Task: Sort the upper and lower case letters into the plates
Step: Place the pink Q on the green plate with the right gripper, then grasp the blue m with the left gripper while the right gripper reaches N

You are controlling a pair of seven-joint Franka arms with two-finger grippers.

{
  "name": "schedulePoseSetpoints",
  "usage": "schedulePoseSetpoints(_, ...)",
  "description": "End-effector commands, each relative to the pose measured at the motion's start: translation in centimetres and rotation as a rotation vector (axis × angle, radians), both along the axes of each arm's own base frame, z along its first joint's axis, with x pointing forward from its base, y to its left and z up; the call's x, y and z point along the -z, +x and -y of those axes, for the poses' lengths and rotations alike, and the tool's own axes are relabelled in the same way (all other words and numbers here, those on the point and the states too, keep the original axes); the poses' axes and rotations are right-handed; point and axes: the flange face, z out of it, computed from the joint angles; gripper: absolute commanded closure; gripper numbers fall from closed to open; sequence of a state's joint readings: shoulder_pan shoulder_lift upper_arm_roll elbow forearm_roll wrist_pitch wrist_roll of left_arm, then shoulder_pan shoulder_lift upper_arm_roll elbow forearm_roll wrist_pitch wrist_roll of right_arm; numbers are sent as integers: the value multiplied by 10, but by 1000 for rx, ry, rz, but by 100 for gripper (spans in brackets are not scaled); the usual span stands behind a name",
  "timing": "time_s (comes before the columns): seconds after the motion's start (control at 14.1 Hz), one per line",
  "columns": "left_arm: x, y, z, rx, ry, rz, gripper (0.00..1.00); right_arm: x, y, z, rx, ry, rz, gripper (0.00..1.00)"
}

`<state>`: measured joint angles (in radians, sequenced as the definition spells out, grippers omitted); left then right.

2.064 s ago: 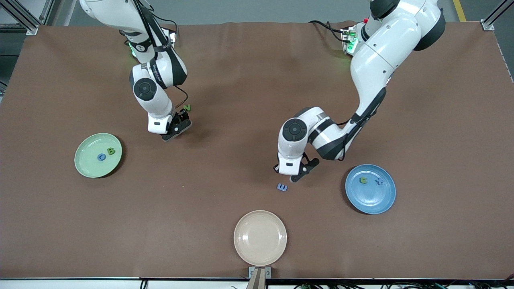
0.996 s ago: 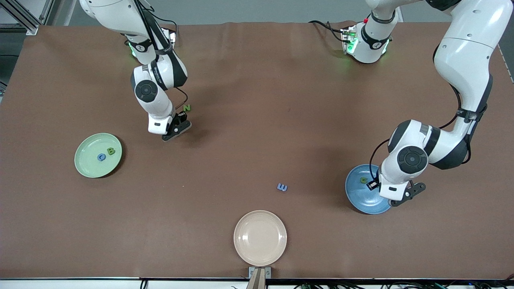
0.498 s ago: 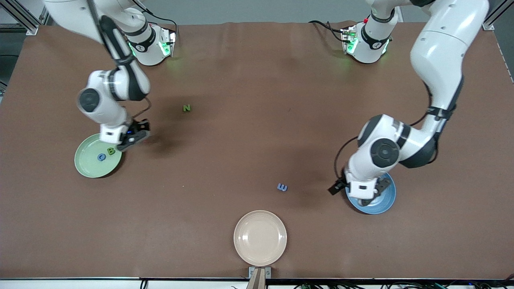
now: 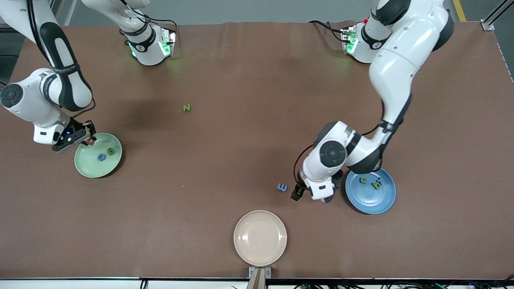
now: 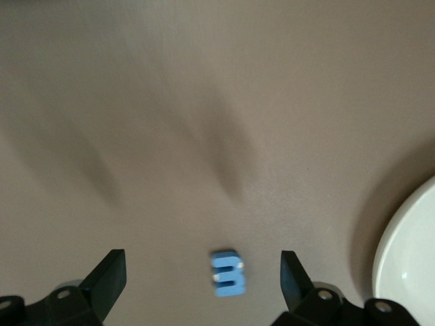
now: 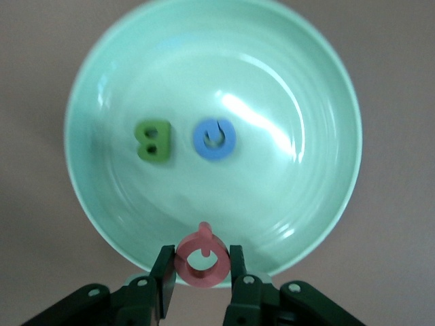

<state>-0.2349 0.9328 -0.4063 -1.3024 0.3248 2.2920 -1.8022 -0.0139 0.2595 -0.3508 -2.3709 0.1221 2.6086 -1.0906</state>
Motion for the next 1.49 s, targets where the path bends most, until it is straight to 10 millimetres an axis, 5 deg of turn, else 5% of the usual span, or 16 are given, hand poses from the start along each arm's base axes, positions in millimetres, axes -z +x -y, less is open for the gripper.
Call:
schedulePoseSetpoints(0.0,9,6,22,-131,-33,22,0,26,2,3,-4,-12,-15,82)
schedulePoseSetpoints(0.14,19,3,28,-165,-47,19,0,30,4,-3,-14,-15,-13,72)
schedulePoseSetpoints(0.28,27,-7,41,-181,-27,19,1,23,9,-18,-28,-8,-11,14)
schedulePoseSetpoints(0.57,42,-13,45,-185,-16,9,9,-20,19,-66,21,45,-22,6)
schedulePoseSetpoints(0.78,42,-11,44,-187,-25,22,16,-36,-2,-127,167,83,-72,2)
schedulePoseSetpoints(1.0,54,-18,48,-176,-7,6,28,-38,-29,-198,360,84,-100,1)
schedulePoseSetpoints(1.28,60,-20,47,-169,7,1,71,-21,-73,-294,581,43,-109,1)
schedulePoseSetpoints(1.42,65,-21,46,-169,11,-3,77,-8,-98,-334,621,42,-67,1)
